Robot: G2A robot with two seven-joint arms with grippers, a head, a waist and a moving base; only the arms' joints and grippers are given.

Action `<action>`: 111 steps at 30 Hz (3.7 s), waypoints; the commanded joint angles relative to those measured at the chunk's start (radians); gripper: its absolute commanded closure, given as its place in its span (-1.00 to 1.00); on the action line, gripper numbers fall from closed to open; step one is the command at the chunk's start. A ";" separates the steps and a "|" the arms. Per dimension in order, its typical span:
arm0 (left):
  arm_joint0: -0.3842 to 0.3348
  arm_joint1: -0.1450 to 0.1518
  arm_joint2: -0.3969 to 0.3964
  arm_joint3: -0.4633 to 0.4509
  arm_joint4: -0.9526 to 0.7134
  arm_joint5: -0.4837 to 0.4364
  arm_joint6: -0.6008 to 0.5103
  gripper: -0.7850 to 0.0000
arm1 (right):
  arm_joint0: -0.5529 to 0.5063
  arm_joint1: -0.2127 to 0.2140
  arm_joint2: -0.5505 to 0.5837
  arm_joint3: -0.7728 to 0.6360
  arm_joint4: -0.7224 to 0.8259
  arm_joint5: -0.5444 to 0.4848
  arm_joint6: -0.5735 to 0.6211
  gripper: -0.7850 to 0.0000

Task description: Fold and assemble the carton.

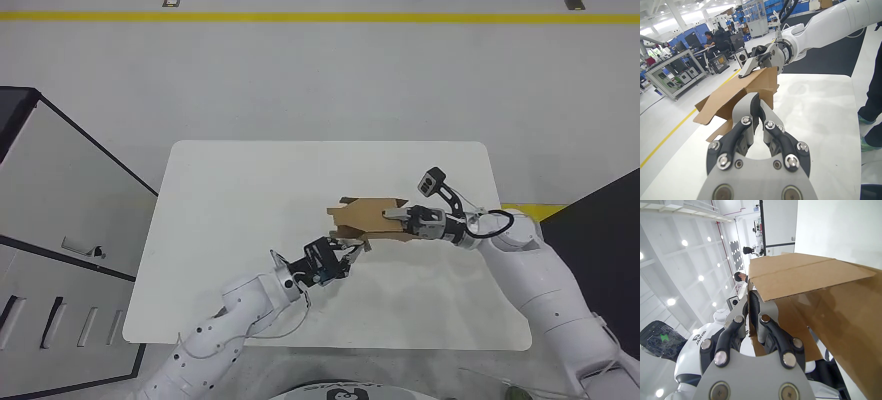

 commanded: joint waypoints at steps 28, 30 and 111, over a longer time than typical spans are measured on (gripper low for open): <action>0.068 0.026 -0.133 -0.013 -0.049 0.046 0.016 1.00 | -0.006 0.013 0.116 0.039 0.066 -0.087 0.269 1.00; 0.060 0.024 -0.123 -0.003 -0.055 0.048 0.027 1.00 | -0.004 0.014 0.113 0.032 0.068 -0.088 0.269 1.00; 0.057 0.045 -0.057 -0.048 0.068 -0.029 0.060 1.00 | 0.053 -0.047 -0.027 0.024 0.034 -0.016 0.234 1.00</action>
